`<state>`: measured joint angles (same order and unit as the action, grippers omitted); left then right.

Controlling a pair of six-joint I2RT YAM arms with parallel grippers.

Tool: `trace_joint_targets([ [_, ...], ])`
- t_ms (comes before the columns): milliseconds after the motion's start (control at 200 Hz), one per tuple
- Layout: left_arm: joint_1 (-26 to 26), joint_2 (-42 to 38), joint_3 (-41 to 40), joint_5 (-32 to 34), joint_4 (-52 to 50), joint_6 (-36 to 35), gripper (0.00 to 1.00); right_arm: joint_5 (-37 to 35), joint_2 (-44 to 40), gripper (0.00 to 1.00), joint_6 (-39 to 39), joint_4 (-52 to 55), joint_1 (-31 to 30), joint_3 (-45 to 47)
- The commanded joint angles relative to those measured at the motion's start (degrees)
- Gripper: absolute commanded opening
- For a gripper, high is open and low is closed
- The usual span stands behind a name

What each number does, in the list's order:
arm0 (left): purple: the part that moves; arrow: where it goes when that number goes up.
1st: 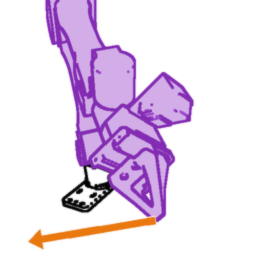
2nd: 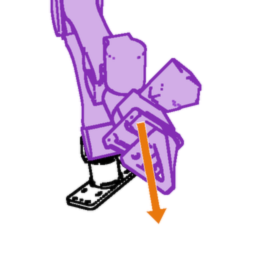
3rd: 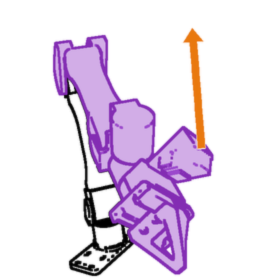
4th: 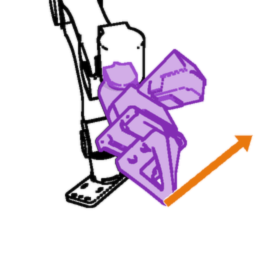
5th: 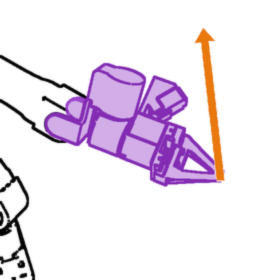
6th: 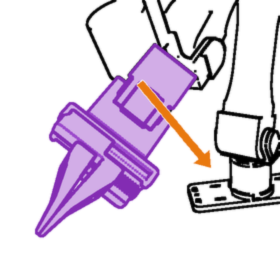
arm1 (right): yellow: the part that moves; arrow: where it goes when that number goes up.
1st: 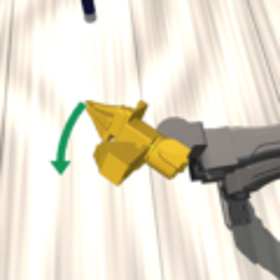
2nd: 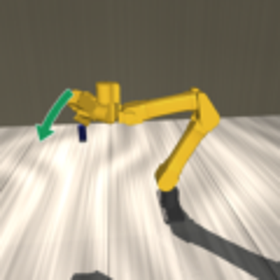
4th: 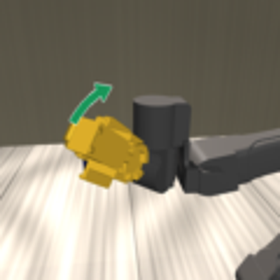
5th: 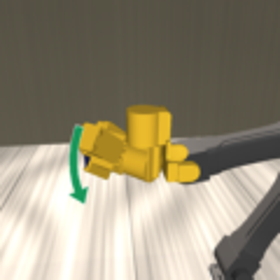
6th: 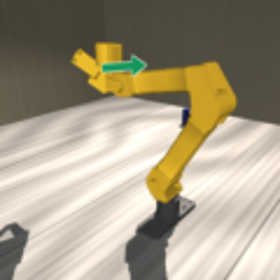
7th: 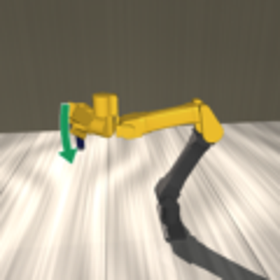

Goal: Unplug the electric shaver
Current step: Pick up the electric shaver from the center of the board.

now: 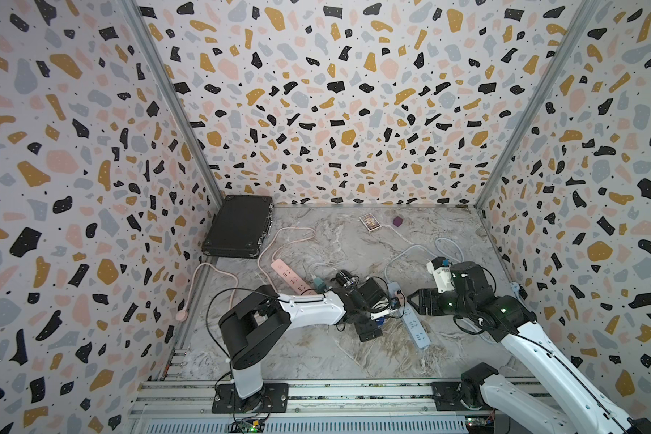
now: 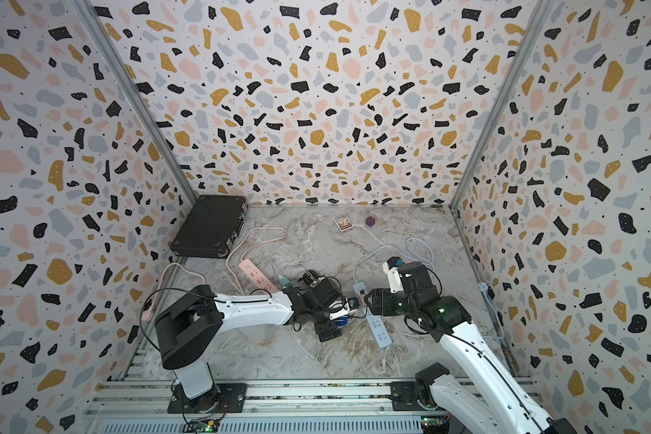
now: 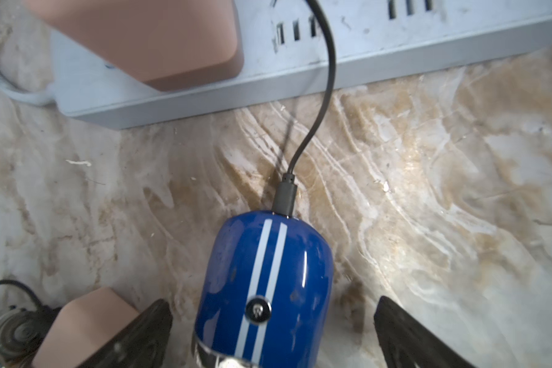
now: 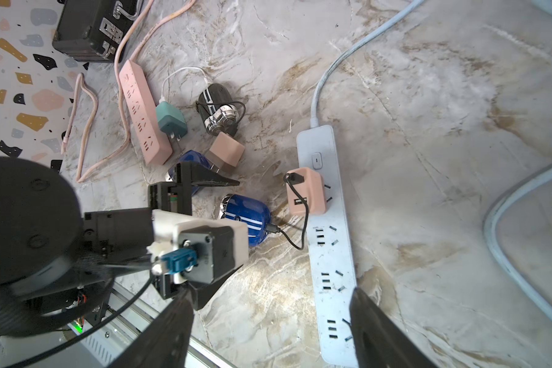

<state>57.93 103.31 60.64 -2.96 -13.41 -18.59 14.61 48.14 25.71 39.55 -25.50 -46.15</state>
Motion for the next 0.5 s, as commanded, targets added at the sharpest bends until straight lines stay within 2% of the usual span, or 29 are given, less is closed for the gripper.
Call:
trace_joint_targets([
  [0,0.2,1.7,1.9,-1.5,1.7,-1.0,1.0,-0.1,-1.0,0.78,0.4,2.3,0.2,0.1],
  [275,-0.2,3.9,3.5,-1.8,1.8,-1.5,1.0,0.3,-1.1,0.79,0.3,2.5,0.3,0.1],
  [496,-1.7,5.9,5.5,-5.6,-1.2,-0.5,1.0,0.7,-1.1,0.79,0.3,2.5,0.4,0.4],
])
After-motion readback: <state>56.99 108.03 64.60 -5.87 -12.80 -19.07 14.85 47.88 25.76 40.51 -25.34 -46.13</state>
